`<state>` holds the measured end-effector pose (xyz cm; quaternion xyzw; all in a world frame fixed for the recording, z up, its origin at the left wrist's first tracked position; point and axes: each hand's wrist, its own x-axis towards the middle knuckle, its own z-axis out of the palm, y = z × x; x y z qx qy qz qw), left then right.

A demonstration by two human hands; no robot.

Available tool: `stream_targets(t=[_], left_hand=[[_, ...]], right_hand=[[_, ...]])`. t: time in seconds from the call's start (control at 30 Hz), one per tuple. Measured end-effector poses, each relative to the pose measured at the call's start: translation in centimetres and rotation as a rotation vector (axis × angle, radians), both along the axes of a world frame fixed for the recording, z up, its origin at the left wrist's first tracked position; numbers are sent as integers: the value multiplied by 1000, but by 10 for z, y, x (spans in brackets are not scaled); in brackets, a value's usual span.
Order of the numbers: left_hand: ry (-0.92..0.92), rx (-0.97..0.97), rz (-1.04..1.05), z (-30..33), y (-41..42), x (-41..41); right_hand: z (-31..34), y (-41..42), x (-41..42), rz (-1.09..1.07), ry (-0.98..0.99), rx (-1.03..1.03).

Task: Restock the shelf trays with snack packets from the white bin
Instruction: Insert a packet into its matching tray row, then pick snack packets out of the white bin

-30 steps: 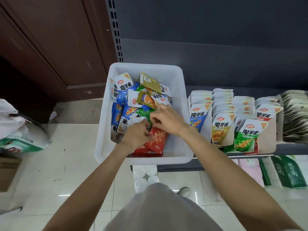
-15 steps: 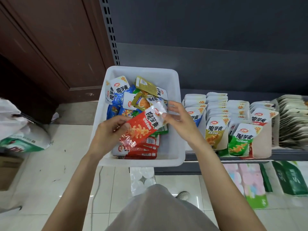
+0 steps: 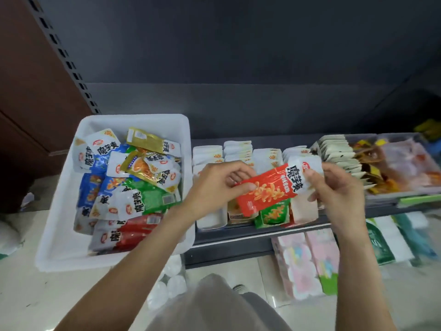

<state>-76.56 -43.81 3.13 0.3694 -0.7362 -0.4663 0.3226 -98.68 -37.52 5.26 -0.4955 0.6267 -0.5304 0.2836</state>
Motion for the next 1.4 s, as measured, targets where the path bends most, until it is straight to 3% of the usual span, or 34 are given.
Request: stream_targets(t=[0.13, 0.3, 0.53, 0.8, 1.07, 1.13, 1.27, 1.4], left_hand=[[-65, -208, -74, 9, -20, -81], [-167, -371, -36, 2, -40, -144], [-272, -352, 19, -17, -52, -149], [-425, -313, 119, -27, -56, -139], [-522, -293, 170, -35, -55, -138], [-483, -367, 216, -31, -52, -130], [-316, -704, 391, -20, -31, -88], [-211, -792, 481, -28, 1, -9]], right_hand=[[18, 12, -62, -132, 171, -208], [32, 7, -102, -144, 801, -337], [2, -26, -101, 1, 974, -261], [-51, -64, -91, 139, 1000, -102], [-86, -68, -77, -9, 864, 28], [-73, -61, -70, -97, 764, -3], [-32, -33, -36, -209, 561, -205], [-9, -15, 28, 138, 393, -154]])
